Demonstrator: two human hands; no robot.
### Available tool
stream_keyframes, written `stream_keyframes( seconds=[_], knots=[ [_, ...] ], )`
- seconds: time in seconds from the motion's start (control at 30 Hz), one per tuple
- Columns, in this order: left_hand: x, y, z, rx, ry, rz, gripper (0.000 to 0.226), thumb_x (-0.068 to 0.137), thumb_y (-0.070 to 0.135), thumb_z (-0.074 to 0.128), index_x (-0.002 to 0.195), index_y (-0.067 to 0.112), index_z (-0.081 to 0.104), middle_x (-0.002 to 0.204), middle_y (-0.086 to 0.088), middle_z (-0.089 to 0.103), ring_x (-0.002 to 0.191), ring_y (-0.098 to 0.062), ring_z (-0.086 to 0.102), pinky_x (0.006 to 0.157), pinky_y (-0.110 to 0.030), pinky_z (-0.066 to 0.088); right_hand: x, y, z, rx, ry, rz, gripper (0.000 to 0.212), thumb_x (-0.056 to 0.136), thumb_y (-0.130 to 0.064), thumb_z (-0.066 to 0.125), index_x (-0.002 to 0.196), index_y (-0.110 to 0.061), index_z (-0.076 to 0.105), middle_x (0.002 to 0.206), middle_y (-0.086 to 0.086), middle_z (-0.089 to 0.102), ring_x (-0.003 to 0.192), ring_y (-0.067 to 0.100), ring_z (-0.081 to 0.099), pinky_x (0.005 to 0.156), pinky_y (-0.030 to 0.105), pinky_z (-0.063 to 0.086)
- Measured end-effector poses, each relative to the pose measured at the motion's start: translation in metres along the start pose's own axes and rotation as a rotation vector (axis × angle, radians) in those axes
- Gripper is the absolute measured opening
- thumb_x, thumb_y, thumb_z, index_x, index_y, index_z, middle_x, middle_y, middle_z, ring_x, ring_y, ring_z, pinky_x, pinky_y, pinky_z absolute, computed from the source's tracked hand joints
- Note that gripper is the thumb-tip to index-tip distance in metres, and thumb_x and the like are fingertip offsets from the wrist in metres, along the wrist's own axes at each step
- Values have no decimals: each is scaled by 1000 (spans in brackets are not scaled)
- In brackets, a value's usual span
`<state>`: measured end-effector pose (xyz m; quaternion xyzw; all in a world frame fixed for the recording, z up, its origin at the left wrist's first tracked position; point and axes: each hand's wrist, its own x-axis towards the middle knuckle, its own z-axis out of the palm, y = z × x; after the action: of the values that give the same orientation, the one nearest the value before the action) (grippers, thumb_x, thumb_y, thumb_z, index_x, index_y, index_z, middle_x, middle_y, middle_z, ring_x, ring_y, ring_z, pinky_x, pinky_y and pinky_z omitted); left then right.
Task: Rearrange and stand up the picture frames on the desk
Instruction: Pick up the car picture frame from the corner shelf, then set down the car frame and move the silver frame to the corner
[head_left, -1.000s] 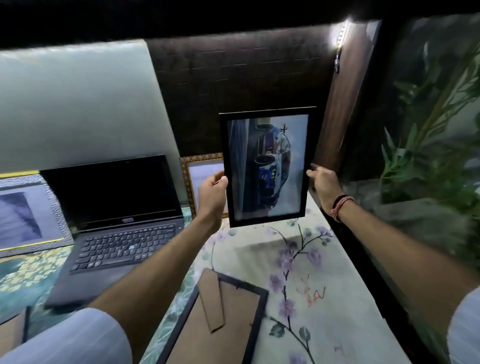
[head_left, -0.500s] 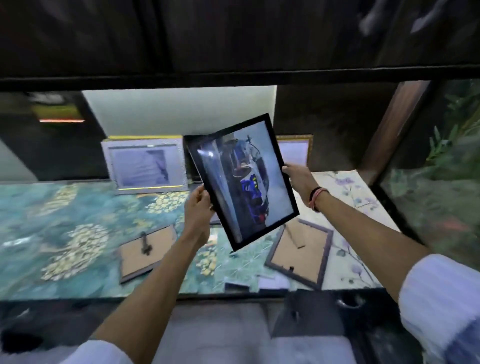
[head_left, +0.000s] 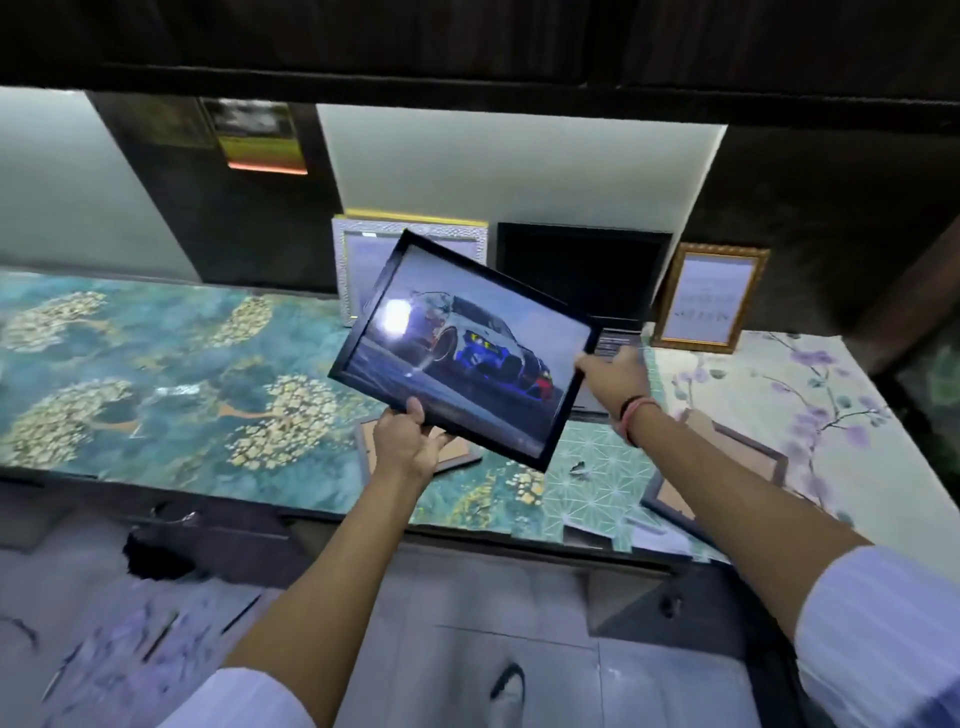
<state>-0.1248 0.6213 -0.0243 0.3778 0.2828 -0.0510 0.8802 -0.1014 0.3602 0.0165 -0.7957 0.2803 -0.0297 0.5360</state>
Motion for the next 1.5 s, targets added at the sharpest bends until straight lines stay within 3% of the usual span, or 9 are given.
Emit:
stream_keyframes(
  seconds=[0.1,0.3,0.47,0.57,0.7,0.9,1.2,1.43,1.5],
  knots=[
    [24,0,-2,-92,37,-54,20,106,0,44,96,10,57,99,-17,63,94,-36,62,95,-77,34,1,23,44,286,-311,96,7,96,-12,60,101,-8,59,97,15,57,92,30,56,75,44,53],
    [104,21,-22,-40,90,-80,15,98,-8,51,95,5,58,85,-13,58,77,-23,58,63,-45,58,61,33,116,370,-196,71,17,90,1,60,92,-12,70,96,13,68,88,25,61,87,49,55],
    [166,74,-56,55,201,13,36,97,-14,48,128,1,58,112,-17,61,101,-26,62,94,-39,54,105,23,140,320,-220,79,21,94,3,55,91,-14,68,93,10,69,85,25,63,87,43,54],
    [188,92,-69,325,226,49,41,99,-15,44,139,-4,52,124,-18,59,110,-26,57,100,-35,45,125,29,161,200,-237,87,16,93,3,57,93,-7,70,87,10,66,79,23,60,74,37,55],
    [223,99,-81,630,292,76,33,95,-18,51,125,-14,62,108,-15,63,86,-21,60,91,-38,54,143,31,187,-234,-191,19,40,83,-10,65,55,-17,37,57,1,28,57,16,26,53,32,16],
    [256,94,-106,848,359,49,26,81,-15,70,101,1,71,107,-17,73,100,-31,68,97,-42,56,153,36,211,-576,-183,-33,51,86,-21,70,49,-12,36,47,4,34,47,19,31,49,32,24],
    [259,95,-122,1230,308,83,11,80,-4,66,70,0,69,74,-16,70,62,-24,57,54,-28,42,147,46,228,-687,-107,-7,37,83,-21,73,57,-8,50,50,3,42,48,18,40,44,26,27],
    [277,112,-99,1372,205,103,23,73,1,57,60,15,44,60,-7,40,58,-20,35,54,-30,23,157,10,238,-743,2,-60,16,84,-18,58,88,-3,61,108,19,57,100,40,59,80,40,50],
    [290,126,-76,1300,153,134,22,69,5,59,65,18,41,65,-6,35,66,-19,34,59,-33,21,173,-13,246,-578,-20,-113,9,84,-13,55,79,-6,55,93,19,59,91,38,59,73,38,45]
  ],
)
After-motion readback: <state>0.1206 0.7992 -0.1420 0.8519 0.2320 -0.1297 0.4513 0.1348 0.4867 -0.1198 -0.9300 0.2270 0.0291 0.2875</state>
